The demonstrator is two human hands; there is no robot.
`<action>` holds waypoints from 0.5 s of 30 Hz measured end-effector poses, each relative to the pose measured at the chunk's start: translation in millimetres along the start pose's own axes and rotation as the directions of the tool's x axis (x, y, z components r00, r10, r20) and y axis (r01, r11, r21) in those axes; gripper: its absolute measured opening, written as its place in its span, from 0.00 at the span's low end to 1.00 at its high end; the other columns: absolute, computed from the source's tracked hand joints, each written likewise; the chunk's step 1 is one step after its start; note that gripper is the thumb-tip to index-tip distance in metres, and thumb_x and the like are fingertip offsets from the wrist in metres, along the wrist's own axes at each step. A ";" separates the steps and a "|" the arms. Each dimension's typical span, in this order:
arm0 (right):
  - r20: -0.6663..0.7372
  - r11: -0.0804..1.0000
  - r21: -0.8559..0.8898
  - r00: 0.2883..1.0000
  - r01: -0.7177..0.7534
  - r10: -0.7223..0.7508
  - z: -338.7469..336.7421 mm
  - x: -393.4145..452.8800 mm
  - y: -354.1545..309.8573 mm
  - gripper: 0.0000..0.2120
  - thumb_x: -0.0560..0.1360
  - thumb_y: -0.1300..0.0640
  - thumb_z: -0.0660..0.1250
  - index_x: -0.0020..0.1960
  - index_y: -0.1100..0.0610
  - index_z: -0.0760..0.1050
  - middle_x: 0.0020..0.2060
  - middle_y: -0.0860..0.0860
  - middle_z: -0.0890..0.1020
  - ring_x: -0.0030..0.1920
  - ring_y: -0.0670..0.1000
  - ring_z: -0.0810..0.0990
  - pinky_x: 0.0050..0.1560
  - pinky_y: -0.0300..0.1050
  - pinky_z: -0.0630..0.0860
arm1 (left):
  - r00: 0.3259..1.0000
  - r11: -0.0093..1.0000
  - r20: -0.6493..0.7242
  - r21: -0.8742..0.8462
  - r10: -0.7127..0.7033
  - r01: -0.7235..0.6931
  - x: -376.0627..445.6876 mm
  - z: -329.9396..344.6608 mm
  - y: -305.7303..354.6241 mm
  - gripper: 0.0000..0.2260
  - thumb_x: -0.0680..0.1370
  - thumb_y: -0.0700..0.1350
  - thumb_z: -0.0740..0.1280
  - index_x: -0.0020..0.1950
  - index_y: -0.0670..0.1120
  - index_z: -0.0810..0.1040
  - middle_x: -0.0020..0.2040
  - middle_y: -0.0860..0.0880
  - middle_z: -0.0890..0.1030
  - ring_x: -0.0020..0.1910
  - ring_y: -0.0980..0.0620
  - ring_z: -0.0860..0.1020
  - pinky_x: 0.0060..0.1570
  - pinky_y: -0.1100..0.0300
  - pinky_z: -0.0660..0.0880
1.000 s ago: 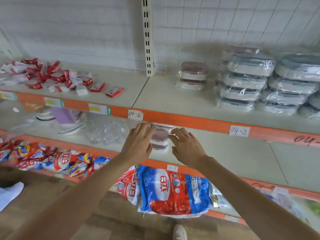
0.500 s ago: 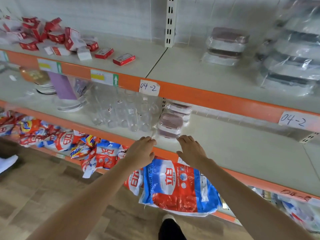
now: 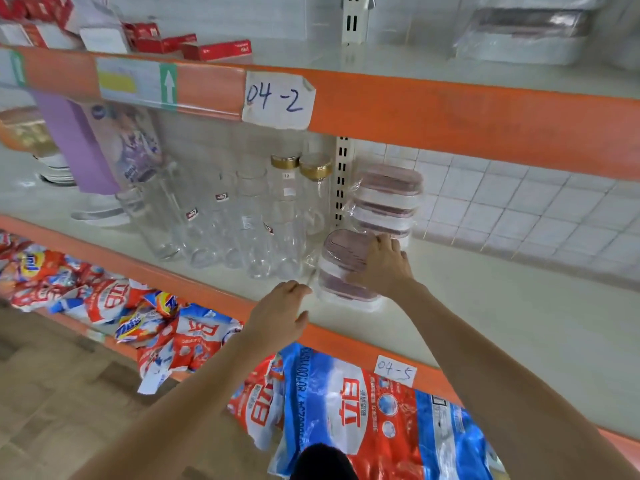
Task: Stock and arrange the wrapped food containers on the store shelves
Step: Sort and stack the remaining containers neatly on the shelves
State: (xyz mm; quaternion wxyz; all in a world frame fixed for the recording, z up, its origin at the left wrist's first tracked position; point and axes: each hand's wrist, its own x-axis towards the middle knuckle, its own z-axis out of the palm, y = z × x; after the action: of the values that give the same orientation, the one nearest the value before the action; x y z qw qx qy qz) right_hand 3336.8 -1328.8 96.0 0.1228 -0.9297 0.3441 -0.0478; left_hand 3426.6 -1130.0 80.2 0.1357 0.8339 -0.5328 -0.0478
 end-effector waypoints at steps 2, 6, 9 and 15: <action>-0.032 0.999 0.045 0.999 0.009 -0.008 -5.0 -11.0 3.2 0.48 0.65 0.37 0.71 0.73 0.59 0.53 0.65 0.56 0.62 0.66 0.57 0.61 0.65 0.51 0.63 | 1.000 1.000 0.019 -0.010 -0.011 0.011 7.0 -1.6 3.2 0.20 0.79 0.45 0.61 0.71 0.43 0.66 0.65 0.47 0.72 0.65 0.50 0.68 0.61 0.61 0.65; -0.090 0.981 0.188 0.994 -0.040 0.058 -11.0 -59.3 31.6 0.44 0.63 0.38 0.72 0.69 0.60 0.61 0.60 0.55 0.65 0.62 0.56 0.63 0.63 0.50 0.66 | 0.998 0.999 0.044 -0.017 0.046 -0.045 27.6 -6.1 17.5 0.24 0.78 0.47 0.64 0.72 0.42 0.64 0.68 0.46 0.68 0.67 0.48 0.67 0.63 0.58 0.66; -0.125 0.972 0.205 0.982 -0.115 0.142 -10.0 -98.7 59.5 0.44 0.61 0.39 0.74 0.68 0.59 0.63 0.58 0.54 0.65 0.61 0.55 0.63 0.62 0.49 0.67 | 0.975 0.991 0.189 0.055 0.113 -0.126 60.9 -6.3 33.2 0.39 0.75 0.55 0.68 0.77 0.40 0.53 0.77 0.45 0.55 0.75 0.47 0.56 0.72 0.55 0.56; -0.126 0.957 0.181 0.960 -0.226 0.250 5.5 -148.7 106.0 0.45 0.59 0.41 0.77 0.67 0.62 0.65 0.57 0.57 0.68 0.57 0.58 0.66 0.58 0.52 0.68 | 0.930 0.950 0.362 0.259 0.070 -0.173 98.7 26.0 46.4 0.53 0.71 0.63 0.68 0.76 0.43 0.34 0.77 0.46 0.36 0.76 0.47 0.38 0.73 0.48 0.38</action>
State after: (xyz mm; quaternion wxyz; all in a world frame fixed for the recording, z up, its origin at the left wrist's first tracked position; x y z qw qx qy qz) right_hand 3158.4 -1308.5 62.4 0.1781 -0.8619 0.4566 -0.1297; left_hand 3422.4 -1241.8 74.5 -0.0800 0.7880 -0.6007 -0.1085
